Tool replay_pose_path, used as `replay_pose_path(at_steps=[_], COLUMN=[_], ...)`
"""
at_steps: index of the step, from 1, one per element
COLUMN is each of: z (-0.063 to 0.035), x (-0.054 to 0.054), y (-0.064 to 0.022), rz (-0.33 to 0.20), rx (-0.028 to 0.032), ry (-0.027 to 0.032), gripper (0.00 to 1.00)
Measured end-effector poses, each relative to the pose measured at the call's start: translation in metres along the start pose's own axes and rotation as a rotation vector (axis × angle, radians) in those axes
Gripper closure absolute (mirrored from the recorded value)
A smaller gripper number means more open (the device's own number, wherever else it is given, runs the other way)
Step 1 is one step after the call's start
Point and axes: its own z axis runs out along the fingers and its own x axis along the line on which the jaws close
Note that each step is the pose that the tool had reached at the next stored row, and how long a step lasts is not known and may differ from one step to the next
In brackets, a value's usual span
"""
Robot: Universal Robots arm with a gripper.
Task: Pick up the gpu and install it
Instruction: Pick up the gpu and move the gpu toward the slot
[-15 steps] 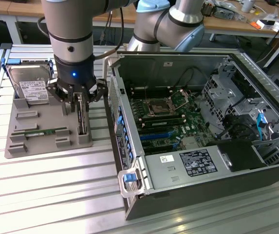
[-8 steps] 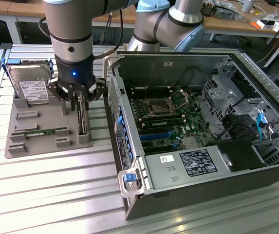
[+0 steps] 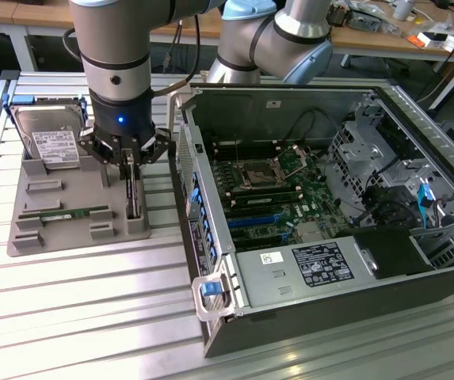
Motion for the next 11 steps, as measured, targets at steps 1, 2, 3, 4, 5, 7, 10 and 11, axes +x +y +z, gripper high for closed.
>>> replay_pose_path(at_steps=[1,2,3,4,5,7,10,11], z=[0.0000,0.0000,0.0000,0.0000,0.0000,0.0000,0.0000,0.0000], x=[0.0000,0.0000,0.0000,0.0000,0.0000,0.0000,0.0000,0.0000], y=[0.0000,0.0000,0.0000,0.0000,0.0000,0.0000,0.0000,0.0000], rz=[0.000,0.000,0.000,0.000,0.000,0.000,0.000,0.000], rx=[0.0000,0.0000,0.0000,-0.0001,-0.0001,0.0000,0.0000,-0.0001], ry=[0.0000,0.0000,0.0000,0.0000,0.0000,0.0000,0.0000,0.0000], gripper=[0.73,0.73,0.73,0.73,0.73,0.73,0.73,0.73])
